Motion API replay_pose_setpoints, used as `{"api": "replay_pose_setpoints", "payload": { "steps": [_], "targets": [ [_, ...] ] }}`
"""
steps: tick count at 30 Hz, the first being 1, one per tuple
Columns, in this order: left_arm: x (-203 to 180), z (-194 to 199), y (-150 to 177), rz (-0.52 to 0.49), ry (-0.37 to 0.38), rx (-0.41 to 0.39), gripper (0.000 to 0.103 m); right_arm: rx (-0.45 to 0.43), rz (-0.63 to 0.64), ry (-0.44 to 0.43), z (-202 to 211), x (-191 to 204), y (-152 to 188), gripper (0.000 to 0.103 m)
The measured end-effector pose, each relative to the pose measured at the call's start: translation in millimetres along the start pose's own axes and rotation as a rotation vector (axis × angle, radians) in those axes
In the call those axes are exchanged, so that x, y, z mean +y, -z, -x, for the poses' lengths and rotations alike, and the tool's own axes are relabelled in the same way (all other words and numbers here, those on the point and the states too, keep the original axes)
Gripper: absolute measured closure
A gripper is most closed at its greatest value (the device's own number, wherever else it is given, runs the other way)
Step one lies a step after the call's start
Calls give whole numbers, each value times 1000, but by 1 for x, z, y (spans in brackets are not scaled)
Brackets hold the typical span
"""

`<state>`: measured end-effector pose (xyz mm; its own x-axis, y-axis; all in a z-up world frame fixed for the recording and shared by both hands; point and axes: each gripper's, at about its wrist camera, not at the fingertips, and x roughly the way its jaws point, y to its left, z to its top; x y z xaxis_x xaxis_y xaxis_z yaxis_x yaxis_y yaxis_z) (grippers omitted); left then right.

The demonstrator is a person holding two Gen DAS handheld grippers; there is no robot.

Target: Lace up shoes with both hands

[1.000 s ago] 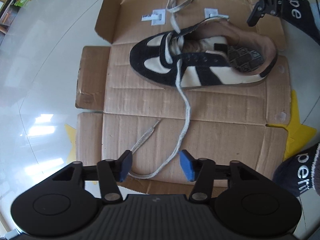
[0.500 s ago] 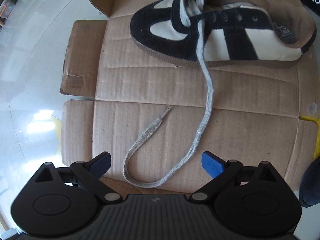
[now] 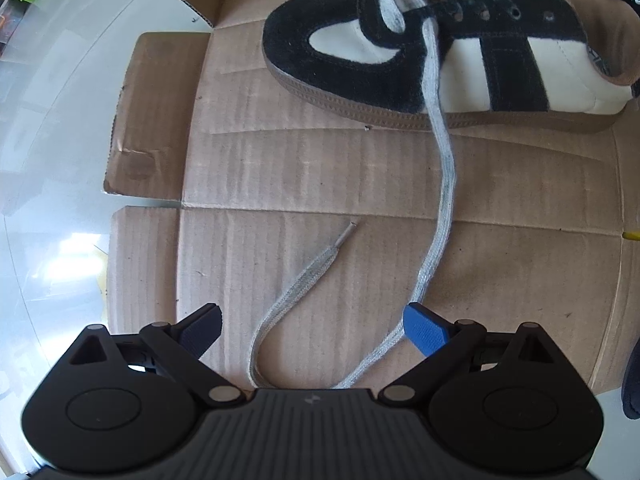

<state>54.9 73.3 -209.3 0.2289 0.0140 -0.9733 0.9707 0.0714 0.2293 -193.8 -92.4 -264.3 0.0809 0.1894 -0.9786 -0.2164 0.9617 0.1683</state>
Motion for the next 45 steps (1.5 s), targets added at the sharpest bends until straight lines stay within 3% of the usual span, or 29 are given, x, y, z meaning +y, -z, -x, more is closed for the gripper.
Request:
{"api": "replay_pose_setpoints", "payload": {
  "steps": [10, 17, 23, 27, 31, 36, 40, 43, 44, 45],
  "targets": [
    [7, -6, 8, 48, 26, -24, 0, 5, 115, 110, -11, 17, 3, 0],
    [13, -7, 13, 69, 57, -36, 0, -1, 82, 116, -12, 14, 1, 0],
    [38, -18, 20, 285, 165, 35, 0, 10, 60, 122, -14, 10, -3, 0],
    [46, -21, 27, 349, 207, 36, 0, -2, 63, 122, -14, 7, -2, 0],
    [41, -17, 34, 314, 194, -16, 0, -17, 66, 123, -14, 5, 0, 0],
    [40, -15, 34, 315, 176, 9, 1, -23, 55, 122, -14, 0, -1, 0],
    [27, -1, 26, 164, 102, -38, 2, -26, 59, 122, -14, -4, -2, 0],
    [24, 6, 18, 96, 102, -81, 15, -28, 60, 122, -15, -7, -3, 0],
    [23, 6, 16, 80, 108, -80, 29, -29, 59, 122, -15, -8, -3, 0],
    [23, 4, 13, 63, 117, -78, 34, -31, 59, 122, -15, -9, -3, 0]
  ]
}}
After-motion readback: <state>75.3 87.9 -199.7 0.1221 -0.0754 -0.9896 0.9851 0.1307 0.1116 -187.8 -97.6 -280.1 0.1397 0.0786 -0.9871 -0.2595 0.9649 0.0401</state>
